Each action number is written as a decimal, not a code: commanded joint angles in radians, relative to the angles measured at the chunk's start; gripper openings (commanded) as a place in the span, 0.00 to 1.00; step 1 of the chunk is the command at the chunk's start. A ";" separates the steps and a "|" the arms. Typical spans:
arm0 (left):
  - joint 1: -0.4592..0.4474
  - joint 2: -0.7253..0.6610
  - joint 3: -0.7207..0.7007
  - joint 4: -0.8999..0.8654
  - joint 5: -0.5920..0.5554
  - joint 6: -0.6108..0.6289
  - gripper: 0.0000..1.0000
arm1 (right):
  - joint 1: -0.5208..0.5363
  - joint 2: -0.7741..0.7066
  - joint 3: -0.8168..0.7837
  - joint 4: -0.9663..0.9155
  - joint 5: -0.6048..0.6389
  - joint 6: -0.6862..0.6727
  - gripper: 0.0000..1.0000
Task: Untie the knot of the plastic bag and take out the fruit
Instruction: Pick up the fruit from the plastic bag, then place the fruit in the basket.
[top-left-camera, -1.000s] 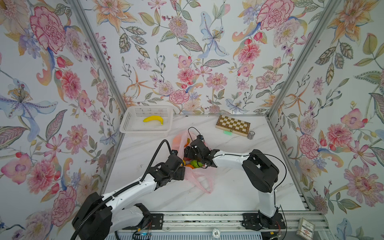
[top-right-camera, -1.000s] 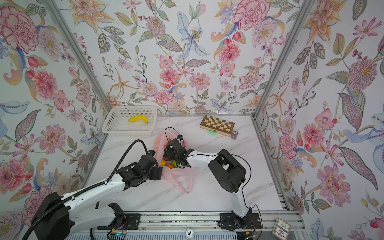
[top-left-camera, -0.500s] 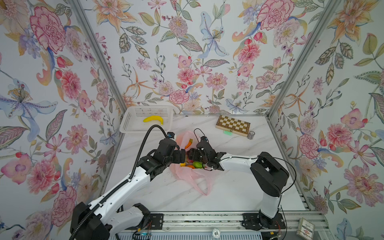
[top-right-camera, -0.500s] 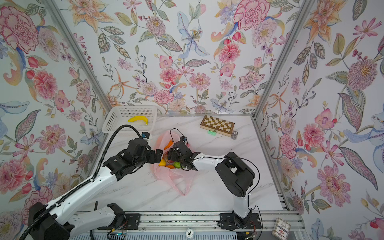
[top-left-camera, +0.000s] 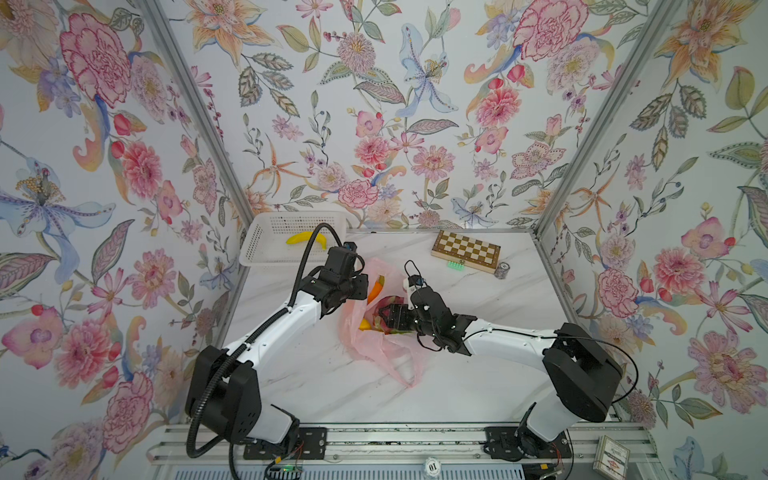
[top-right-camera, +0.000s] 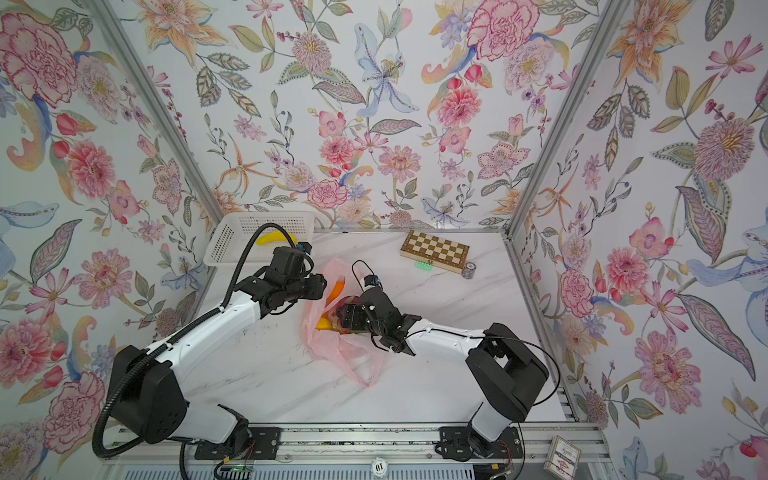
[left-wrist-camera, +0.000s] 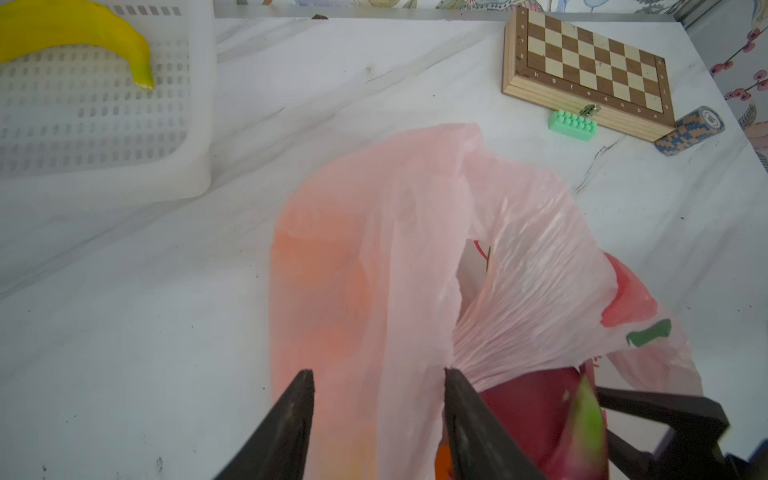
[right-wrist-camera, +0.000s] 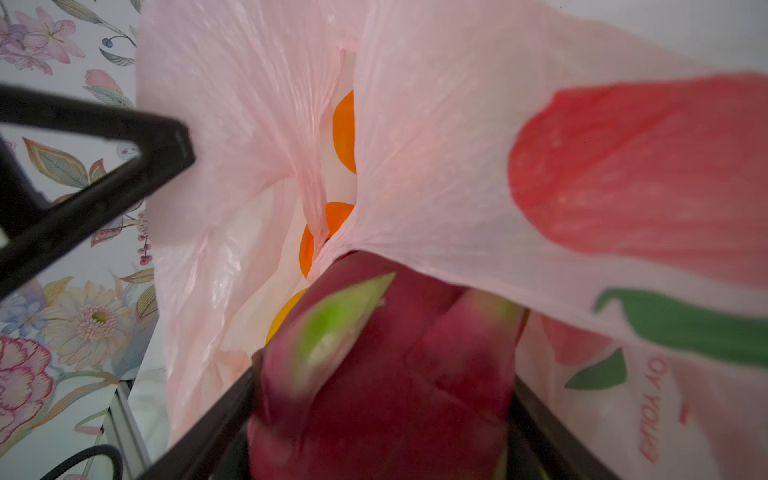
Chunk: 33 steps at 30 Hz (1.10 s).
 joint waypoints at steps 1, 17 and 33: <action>0.018 0.043 0.056 0.011 -0.014 0.016 0.51 | 0.010 -0.082 -0.047 0.040 -0.061 -0.051 0.39; 0.024 -0.196 -0.026 0.217 0.195 0.006 0.85 | -0.111 -0.303 -0.055 0.195 -0.114 0.024 0.38; -0.145 -0.299 -0.210 0.619 0.302 0.502 0.99 | -0.199 -0.287 0.004 0.362 -0.229 0.380 0.38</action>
